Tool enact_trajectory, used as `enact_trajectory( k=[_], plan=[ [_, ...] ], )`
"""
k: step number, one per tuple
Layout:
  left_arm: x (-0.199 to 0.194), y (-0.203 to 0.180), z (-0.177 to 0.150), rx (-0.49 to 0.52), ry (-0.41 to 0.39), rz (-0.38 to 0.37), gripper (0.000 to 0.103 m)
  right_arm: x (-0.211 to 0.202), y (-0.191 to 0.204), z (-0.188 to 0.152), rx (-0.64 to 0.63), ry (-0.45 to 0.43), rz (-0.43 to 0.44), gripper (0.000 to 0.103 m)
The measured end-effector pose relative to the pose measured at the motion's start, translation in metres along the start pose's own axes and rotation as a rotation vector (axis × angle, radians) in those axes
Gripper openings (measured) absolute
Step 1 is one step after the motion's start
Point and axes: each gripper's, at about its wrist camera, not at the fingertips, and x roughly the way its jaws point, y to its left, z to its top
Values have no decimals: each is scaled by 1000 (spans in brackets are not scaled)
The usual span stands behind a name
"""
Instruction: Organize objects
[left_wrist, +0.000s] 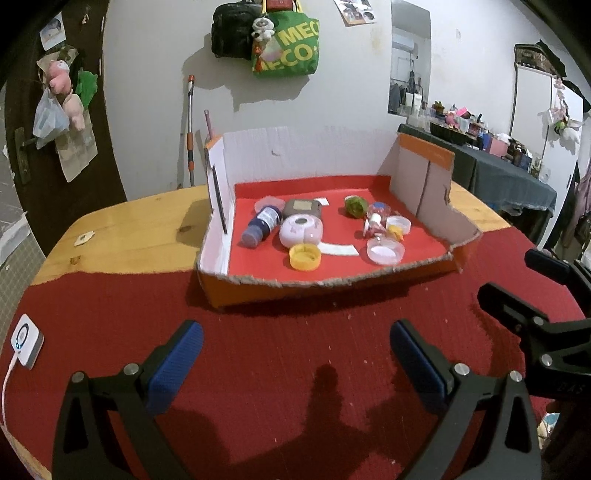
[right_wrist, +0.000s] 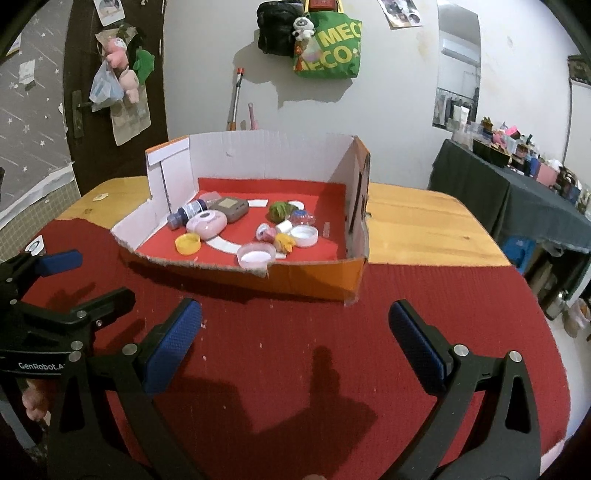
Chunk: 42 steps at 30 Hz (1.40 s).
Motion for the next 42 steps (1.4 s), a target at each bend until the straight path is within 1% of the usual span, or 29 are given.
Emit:
enact_trajectory(
  k=[9,19,23,26,33,42],
  plan=[
    [1,0,-15,-9,26,11,103,4,0,-18,7,45,2,103],
    [12,1,-23,-8,73,31,103,20,-1,-28,7,112,5,103],
    [18,0,-21,-8,94,32,103,25,-2,-28,2,138,-2,103],
    [26,-1,-20,-1,131,51,103,29,-3,-28,1,156,-11,103],
    [40,5,-21,-32,205,20,103,39,-3,-29,-6,206,-13,103],
    [40,4,-23,-35,212,23,103,46,-7,-31,14,255,2,103]
  ],
)
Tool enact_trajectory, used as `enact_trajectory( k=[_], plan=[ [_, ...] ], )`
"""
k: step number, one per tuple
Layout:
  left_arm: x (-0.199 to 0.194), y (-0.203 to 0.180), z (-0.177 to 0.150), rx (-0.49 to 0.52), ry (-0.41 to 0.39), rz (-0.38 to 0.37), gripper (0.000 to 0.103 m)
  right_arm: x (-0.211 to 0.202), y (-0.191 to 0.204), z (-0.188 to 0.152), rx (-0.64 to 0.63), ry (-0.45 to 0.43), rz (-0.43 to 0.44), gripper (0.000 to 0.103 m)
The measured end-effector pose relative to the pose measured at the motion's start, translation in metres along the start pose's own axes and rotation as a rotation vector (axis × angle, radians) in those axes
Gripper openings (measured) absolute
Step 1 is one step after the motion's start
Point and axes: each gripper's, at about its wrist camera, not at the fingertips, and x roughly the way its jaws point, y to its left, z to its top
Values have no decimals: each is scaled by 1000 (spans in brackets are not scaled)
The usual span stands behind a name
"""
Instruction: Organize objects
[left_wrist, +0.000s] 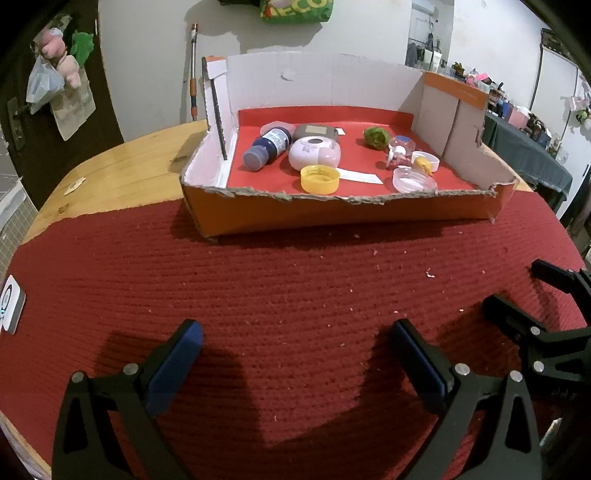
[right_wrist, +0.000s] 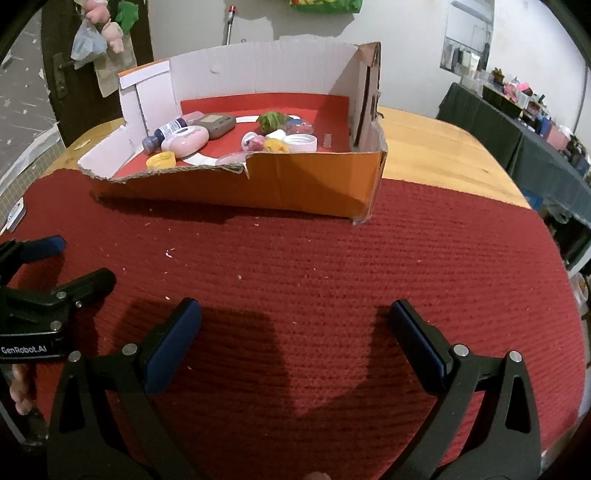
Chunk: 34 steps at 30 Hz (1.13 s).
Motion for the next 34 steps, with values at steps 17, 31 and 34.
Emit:
enact_trajectory(
  k=[17,31,34],
  plan=[
    [0,0,-1,0,3,-6,103,2,1,0,1,2,-3,103],
    [-1,1,-2,5,3,-13,103,2,1,0,1,2,-3,103],
    [0,1,-2,5,3,-14,103,3,1,0,1,2,-3,103]
  ],
)
